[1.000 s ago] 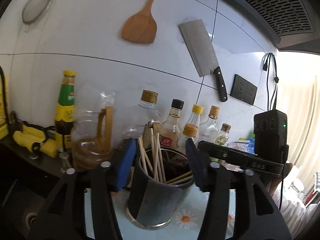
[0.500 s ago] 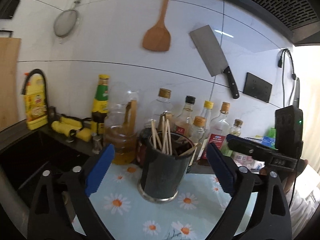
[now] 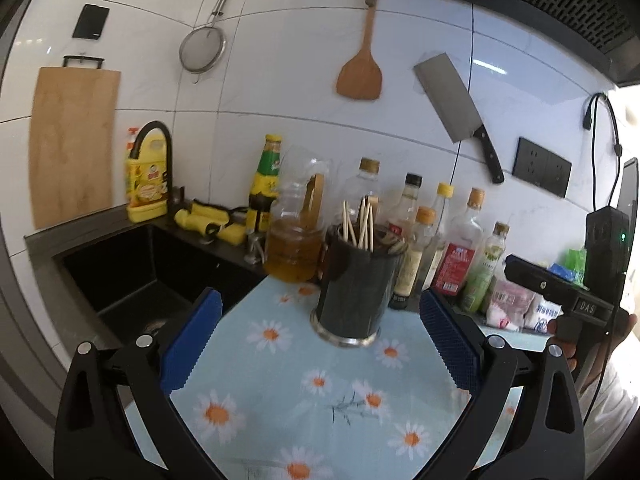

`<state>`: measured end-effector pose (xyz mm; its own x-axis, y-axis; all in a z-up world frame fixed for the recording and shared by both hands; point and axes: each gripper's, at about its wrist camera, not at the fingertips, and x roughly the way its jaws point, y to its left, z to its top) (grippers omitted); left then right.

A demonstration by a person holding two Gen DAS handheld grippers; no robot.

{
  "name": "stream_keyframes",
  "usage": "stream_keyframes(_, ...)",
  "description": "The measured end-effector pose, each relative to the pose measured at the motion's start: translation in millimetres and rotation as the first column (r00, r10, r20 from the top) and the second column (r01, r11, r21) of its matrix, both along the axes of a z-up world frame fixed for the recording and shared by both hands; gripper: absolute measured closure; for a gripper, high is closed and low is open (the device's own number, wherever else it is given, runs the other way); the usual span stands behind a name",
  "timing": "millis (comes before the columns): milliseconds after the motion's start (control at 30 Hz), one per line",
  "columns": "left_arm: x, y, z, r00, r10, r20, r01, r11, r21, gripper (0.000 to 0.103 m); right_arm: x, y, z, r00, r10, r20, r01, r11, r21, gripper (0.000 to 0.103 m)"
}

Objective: Organize utensils

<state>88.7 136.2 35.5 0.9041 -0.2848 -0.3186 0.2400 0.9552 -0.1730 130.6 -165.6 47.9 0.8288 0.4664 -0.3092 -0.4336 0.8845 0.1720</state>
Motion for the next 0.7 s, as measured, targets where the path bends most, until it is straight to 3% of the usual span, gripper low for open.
stream_keyframes(300, -38, -13, -22, 0.997, 0.012, -0.077, -0.01, 1.0, 0.024, 0.006, -49, 10, -24, 1.0, 0.026, -0.005, -0.026, 0.995, -0.095, 0.008)
stream_keyframes(467, -69, -28, -33, 0.996, 0.053, -0.07, -0.045, 0.993, 0.11, 0.006, -89, 20, -38, 1.0, 0.007, -0.014, -0.009, 0.994, -0.108, 0.008)
stream_keyframes(700, -108, -39, -49, 0.994, 0.05, -0.095, -0.038, 0.991, 0.13, 0.006, -124, 28, -59, 0.991, -0.027, -0.129, 0.008, 0.989, -0.146, 0.008)
